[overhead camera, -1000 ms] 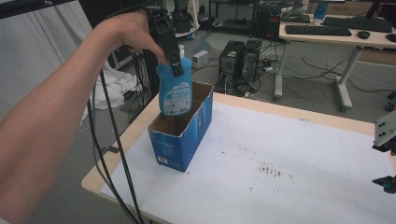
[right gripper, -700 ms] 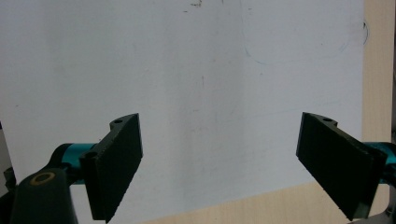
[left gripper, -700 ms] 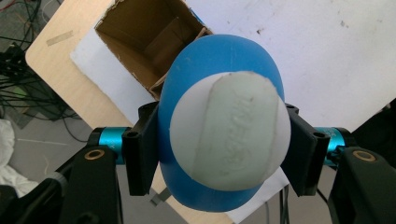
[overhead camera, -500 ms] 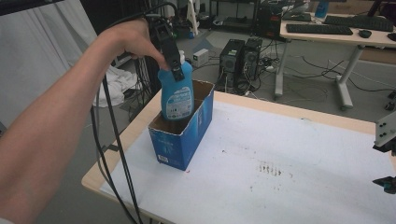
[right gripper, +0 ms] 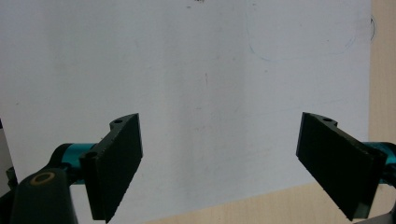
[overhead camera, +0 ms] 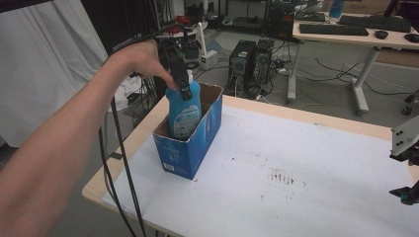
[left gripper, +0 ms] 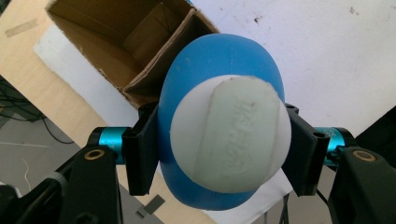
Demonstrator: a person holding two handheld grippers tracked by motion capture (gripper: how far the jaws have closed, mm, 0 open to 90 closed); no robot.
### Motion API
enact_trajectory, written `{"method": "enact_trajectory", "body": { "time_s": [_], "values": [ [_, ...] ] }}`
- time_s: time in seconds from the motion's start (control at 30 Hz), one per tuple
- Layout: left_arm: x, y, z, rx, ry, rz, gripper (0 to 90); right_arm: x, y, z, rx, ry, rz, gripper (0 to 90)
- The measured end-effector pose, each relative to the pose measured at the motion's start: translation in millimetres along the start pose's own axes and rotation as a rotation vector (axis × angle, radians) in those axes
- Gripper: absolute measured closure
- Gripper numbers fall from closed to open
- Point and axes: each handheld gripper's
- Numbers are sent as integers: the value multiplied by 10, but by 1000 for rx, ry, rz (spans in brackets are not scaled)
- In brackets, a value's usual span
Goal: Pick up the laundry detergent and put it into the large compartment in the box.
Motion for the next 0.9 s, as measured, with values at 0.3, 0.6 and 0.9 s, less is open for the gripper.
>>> {"method": "enact_trajectory", "body": {
  "time_s": [0.3,0.6,0.9],
  "values": [
    [281,12,124,6,-25,14,379,35,-13,17,2,-2,-5,137],
    [480,0,236,-1,-37,26,378,73,-21,32,7,-6,-11,137],
    [647,-2,322,2,-40,29,378,71,-24,42,9,-5,-6,137]
  ]
}}
Point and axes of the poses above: each handheld gripper's, and its own axes: x roughly forward along the jaws, z roughly out of its underside, y roughly to its right, and after that the axes turned 15 degrees about y, right-handed
